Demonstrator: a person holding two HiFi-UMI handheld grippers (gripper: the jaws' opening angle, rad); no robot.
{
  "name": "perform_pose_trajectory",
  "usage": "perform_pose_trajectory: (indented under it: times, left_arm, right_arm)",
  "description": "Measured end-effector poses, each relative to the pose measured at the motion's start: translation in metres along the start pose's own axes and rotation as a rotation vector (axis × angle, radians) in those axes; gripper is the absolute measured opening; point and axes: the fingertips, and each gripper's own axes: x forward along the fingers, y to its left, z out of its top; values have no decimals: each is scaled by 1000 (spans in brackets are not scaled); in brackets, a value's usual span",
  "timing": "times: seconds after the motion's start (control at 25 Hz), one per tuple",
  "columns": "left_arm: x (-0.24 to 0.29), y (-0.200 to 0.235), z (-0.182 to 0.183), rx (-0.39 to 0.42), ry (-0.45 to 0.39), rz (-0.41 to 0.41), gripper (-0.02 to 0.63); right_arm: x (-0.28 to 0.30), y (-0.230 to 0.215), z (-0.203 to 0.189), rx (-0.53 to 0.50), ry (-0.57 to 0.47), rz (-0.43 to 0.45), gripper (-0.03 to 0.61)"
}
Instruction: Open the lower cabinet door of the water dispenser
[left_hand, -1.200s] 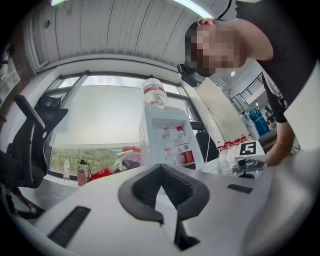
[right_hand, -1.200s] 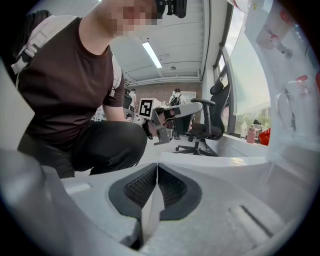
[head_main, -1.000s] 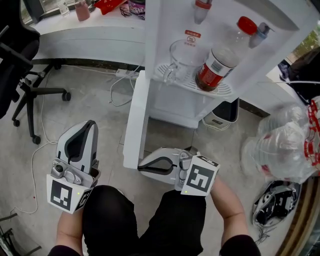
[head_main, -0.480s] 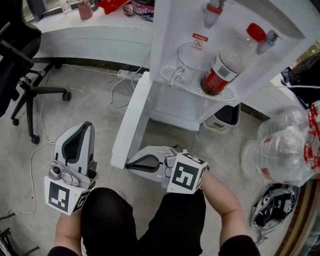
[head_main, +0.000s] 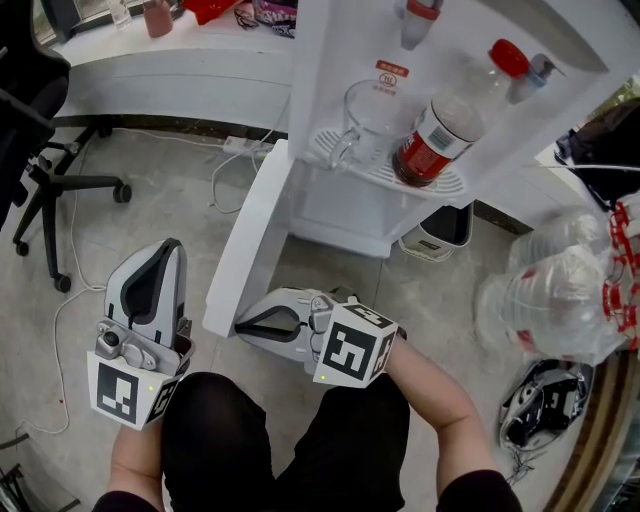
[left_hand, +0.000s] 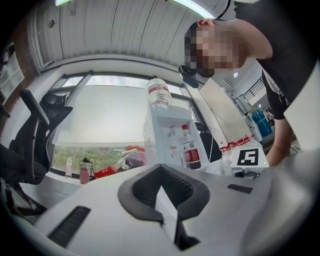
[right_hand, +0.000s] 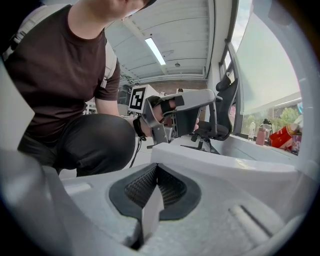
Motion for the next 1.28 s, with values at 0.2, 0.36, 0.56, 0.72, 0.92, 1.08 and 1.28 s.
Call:
perform_pose_trajectory:
  times: [0.2, 0.36, 0.56, 0.72, 0.92, 1.08, 1.28]
  left_arm:
    - [0, -1, 6, 23, -31, -10, 8]
    - [-1, 0, -2, 3, -9, -19, 8]
    - [2, -5, -3, 0, 19, -35, 8]
    - [17, -6, -3, 80, 71, -66, 8]
    - [44, -7, 6, 98, 142, -142, 8]
    - [53, -4, 27, 34, 154, -122, 8]
    - [68, -21, 51, 29, 173, -165, 8]
  right_arm:
    - [-2, -3, -7, -4, 26, -24, 6]
    - [-13, -13, -23, 23, 51, -84, 6]
    - [-35, -30, -26, 73, 40, -187, 6]
    - [-59, -48, -18, 127, 61, -257, 6]
    - [-93, -68, -18, 274, 116, -365, 5]
    - [-114, -80, -14, 409, 63, -501, 5]
    - [-162, -93, 5, 500, -84, -750, 5]
